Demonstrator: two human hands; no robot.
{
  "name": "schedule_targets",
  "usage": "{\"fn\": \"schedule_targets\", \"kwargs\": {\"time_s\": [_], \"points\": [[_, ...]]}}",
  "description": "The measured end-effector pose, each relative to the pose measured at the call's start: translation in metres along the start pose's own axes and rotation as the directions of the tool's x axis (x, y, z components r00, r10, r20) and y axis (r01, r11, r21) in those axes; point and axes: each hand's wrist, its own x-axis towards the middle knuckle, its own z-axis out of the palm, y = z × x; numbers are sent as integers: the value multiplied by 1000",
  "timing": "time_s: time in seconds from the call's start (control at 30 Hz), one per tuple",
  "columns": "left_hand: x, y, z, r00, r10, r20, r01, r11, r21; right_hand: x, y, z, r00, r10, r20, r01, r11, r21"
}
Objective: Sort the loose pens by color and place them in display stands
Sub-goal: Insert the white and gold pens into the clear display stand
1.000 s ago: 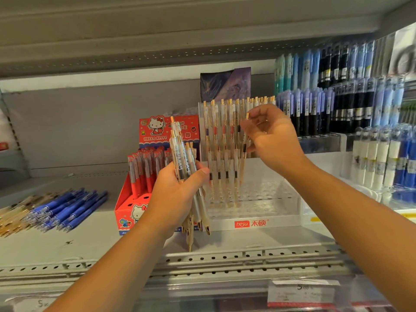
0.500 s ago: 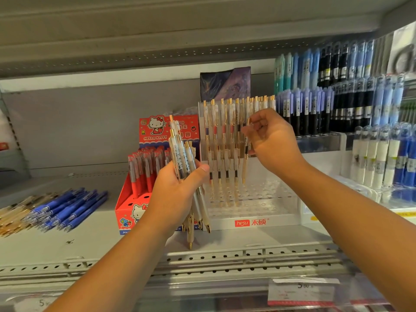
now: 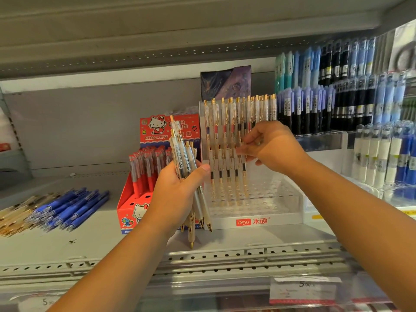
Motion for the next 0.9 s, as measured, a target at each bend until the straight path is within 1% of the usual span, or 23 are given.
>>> {"fn": "schedule_targets", "kwargs": {"time_s": [0.07,0.17,0.2,0.3,0.37,0.43,0.47,0.5,0.57,0.6,0.63,0.67,0.73,0.8,0.83,0.9], "points": [[0,0,0,1000,-3,-5,3,1000,11,2,-1,-2,999,33,36,-32,999,-27],[0,0,0,1000,8,-4,-7,999,41,0,-3,-4,984,126,126,-115,989,-94],[0,0,0,1000,9,-2,-8,999,46,0,-4,-5,982,135,134,-122,987,-103],[-1,1,0,1000,6,-4,-6,999,45,-1,-6,-6,984,132,120,-115,984,-136],[-1,2,0,1000,11,-3,-11,999,43,-2,-7,-7,983,136,126,-109,973,-204],[-2,3,1,1000,14,4,-14,999,37,-3,-4,-10,992,93,87,-63,953,-295],[-2,3,1,1000,15,6,-15,999,31,-4,-3,-11,998,46,46,-30,952,-304],[-3,3,1,1000,15,10,-15,1000,25,-7,-1,-12,1000,-25,-4,23,962,-273],[-3,3,1,1000,17,20,-17,1000,18,-13,-5,-11,976,-200,-87,189,974,-123],[-3,3,1,1000,17,26,-18,1000,14,-16,-10,-10,960,-264,-93,262,965,-30],[-2,3,1,999,18,29,-18,1000,9,-20,-16,-8,949,-306,-68,311,948,65],[-2,3,1,999,18,31,-19,1000,4,-25,-24,-4,944,-330,-15,329,932,154],[-2,3,0,999,20,40,-20,1000,-4,-37,-39,4,929,-343,143,292,912,287],[-1,3,0,997,44,69,-43,999,-8,-46,-47,16,896,-358,262,270,908,320],[-1,4,0,994,64,88,-63,998,-16,-49,-49,23,885,-369,284,275,906,323],[-1,6,1,989,98,115,-92,994,-53,-51,-52,34,885,-372,278,273,901,336]]}}
